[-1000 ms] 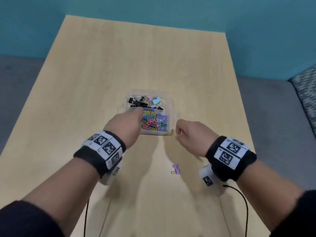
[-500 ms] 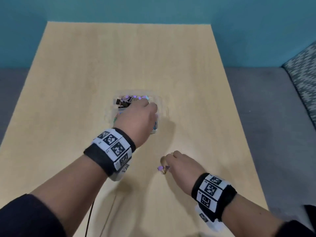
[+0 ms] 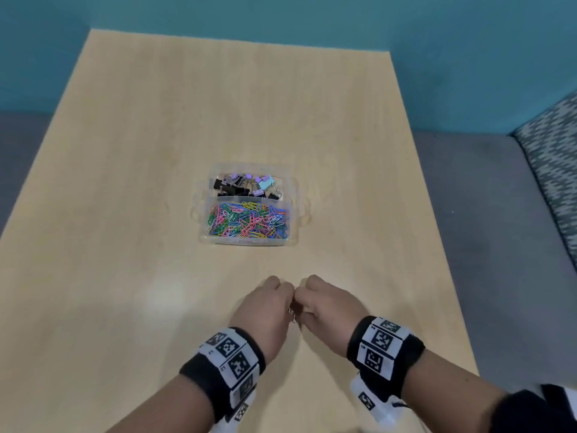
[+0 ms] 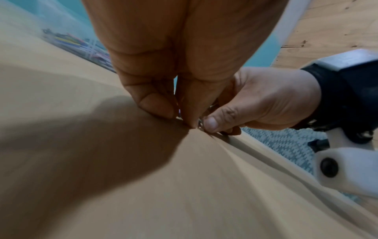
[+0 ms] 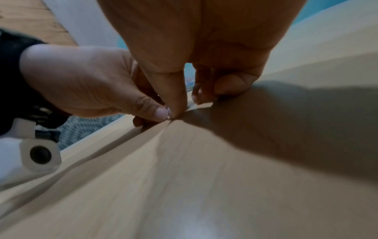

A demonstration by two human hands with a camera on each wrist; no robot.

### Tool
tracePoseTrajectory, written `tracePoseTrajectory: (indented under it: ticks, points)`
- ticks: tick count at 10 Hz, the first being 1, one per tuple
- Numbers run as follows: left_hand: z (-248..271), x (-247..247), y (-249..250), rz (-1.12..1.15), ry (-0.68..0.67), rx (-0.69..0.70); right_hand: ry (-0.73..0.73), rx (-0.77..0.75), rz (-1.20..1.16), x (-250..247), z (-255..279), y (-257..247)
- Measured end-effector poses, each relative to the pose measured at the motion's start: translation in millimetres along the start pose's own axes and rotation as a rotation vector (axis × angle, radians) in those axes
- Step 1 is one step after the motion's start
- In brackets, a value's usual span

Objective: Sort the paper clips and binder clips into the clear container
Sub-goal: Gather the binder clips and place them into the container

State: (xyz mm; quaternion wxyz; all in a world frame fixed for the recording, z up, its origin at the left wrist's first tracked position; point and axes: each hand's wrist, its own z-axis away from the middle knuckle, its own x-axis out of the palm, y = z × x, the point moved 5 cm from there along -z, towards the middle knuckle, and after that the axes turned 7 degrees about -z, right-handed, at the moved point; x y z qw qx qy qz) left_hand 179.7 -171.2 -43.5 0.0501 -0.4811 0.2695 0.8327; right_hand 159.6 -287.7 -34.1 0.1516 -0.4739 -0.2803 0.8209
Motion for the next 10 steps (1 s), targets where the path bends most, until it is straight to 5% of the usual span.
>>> tracePoseTrajectory:
  ticks: [2,4,5,7,8,9,10]
  points:
    - [4,-16,-9,0.053,0.025,-0.077,-0.048,-0.080,0.087,1,-7,-11]
    - [-51,-133,-56,0.130,0.407,-0.196,-0.219,-0.181,0.282,8,-15,-17]
    - [-82,-162,-67,0.195,0.415,-0.176,-0.247,-0.113,0.314,8,-17,-16]
    - [-37,-164,-93,0.263,0.572,-0.134,-0.335,-0.075,0.354,1,-23,-32]
    - [32,-140,-89,0.281,0.566,-0.024,-0.248,-0.099,0.304,-23,-40,-48]
    - [100,-97,-93,0.339,0.400,-0.093,0.170,-0.066,0.085,-90,-89,-63]
    - [141,-56,-100,0.348,0.308,-0.094,0.353,-0.005,0.007,-135,-130,-67]
